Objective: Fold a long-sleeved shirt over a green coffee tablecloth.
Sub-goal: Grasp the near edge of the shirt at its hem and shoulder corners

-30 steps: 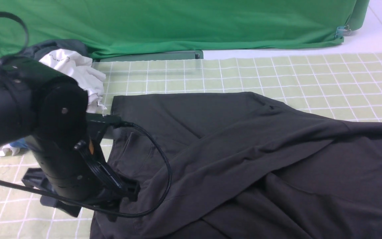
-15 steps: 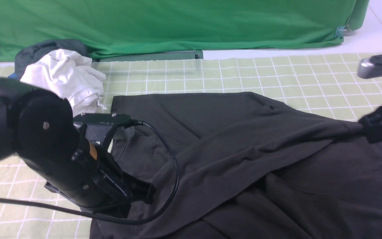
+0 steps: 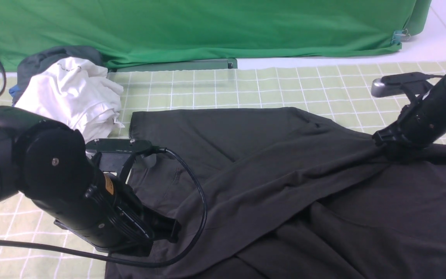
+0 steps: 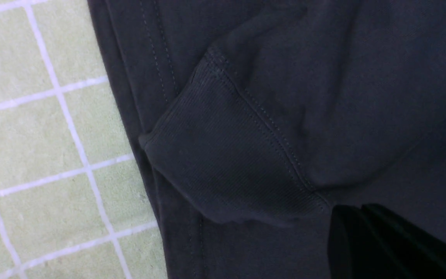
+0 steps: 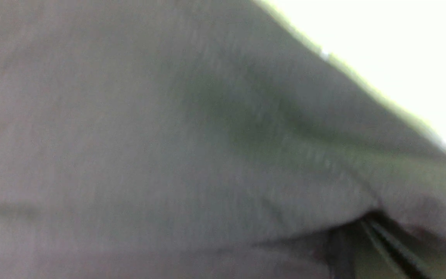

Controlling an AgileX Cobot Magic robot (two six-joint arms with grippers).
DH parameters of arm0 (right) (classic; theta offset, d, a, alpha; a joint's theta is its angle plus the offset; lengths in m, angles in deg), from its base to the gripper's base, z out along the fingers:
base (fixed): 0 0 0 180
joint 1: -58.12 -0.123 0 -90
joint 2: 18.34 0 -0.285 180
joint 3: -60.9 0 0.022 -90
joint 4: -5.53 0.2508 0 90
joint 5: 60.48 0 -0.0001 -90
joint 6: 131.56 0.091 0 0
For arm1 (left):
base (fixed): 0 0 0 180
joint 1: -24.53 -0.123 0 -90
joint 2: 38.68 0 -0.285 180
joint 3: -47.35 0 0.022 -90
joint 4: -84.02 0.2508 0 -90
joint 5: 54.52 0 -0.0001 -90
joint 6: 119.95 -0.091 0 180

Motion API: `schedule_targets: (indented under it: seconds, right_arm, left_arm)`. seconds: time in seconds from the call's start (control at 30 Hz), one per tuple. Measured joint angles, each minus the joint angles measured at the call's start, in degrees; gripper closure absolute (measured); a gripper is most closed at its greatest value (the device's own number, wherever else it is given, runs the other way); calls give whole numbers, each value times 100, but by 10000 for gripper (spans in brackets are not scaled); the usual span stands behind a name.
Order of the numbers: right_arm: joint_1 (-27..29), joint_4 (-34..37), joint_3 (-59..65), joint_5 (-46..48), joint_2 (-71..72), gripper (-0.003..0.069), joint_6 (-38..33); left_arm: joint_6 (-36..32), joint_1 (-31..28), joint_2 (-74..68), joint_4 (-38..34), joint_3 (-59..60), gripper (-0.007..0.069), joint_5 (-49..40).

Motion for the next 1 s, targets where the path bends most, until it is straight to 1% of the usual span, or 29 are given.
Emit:
schedule_targets:
  seconds: [0.13,0.2,0.3,0.43,0.53,0.7,0.73,0.77,0.8,0.83,0.87,0.9,1.0]
  right_arm:
    - [5,-23,-157,-629,-20,645,-26]
    - [27,-102,-306,-789,-20,643,-30]
    - [70,-132,-508,-719,-20,640,-33]
    - [156,-151,-859,125,98,635,-33]
    - [199,-164,-789,674,537,634,-45]
    - [199,-175,-71,958,1651,660,-146]
    - [199,-175,379,1067,2159,661,-153]
    - [199,-168,586,1164,2369,661,-153]
    - [199,-168,640,1179,2419,661,-153]
    - [199,-97,1097,1325,2828,661,-165]
    - [199,-91,1097,1333,2828,661,-165]
    - [199,-47,1493,1396,3146,661,-172]
    - [199,-23,1860,1449,3437,661,-177]
  left_arm:
    - [0,0,0,-7,0,614,7]
    - [0,0,0,-25,0,614,7]
    - [0,0,0,-43,0,613,7]
    - [0,0,104,-45,0,613,-173]
    - [32,0,343,1,43,613,-476]
    - [434,0,787,71,467,613,-820]
    - [659,0,938,71,780,613,-986]
    - [752,0,991,71,973,613,-1057]
    - [767,0,991,71,1011,613,-1057]
    - [837,0,1039,83,1313,613,-1128]
    - [844,0,1044,82,1348,612,-1130]
    - [896,0,1055,93,1619,610,-1130]
    - [922,0,1055,105,1803,594,-1124]
